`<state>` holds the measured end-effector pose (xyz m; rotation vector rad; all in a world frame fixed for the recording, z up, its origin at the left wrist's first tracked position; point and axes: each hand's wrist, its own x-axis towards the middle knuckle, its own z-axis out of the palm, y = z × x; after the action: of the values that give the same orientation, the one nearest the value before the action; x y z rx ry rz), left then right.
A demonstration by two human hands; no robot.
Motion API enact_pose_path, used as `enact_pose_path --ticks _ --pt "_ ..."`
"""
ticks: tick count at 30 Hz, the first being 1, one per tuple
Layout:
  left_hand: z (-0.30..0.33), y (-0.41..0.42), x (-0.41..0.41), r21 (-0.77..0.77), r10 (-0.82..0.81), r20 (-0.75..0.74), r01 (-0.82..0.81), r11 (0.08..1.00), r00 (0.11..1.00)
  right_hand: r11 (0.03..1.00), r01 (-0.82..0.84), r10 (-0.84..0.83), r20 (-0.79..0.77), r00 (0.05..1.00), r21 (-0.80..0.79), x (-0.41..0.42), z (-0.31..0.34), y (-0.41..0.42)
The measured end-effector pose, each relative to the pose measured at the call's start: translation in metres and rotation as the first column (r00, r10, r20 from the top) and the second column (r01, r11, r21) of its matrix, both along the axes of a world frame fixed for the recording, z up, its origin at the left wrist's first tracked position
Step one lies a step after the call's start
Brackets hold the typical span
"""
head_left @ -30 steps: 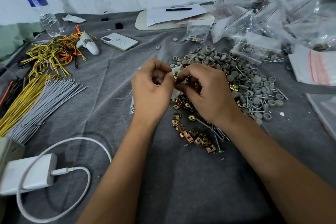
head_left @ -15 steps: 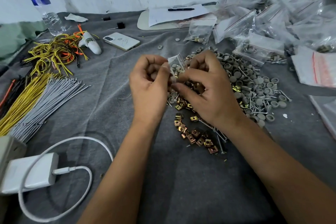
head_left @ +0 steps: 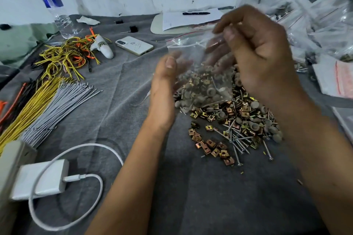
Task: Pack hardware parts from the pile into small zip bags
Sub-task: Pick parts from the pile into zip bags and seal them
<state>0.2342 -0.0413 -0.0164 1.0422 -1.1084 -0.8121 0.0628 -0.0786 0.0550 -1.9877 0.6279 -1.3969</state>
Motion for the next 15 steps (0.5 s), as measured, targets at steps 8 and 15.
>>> enact_pose_path --ticks 8,15 --pt "-0.002 0.004 -0.013 0.168 -0.252 -0.130 0.272 0.948 0.959 0.919 0.283 -0.274 -0.069 0.959 0.275 -0.006 -0.024 -0.017" --pt "-0.009 -0.005 -0.010 0.218 -0.099 -0.197 0.142 0.966 0.975 0.806 0.075 -0.188 0.134 0.973 0.588 -0.002 -0.063 -0.024"
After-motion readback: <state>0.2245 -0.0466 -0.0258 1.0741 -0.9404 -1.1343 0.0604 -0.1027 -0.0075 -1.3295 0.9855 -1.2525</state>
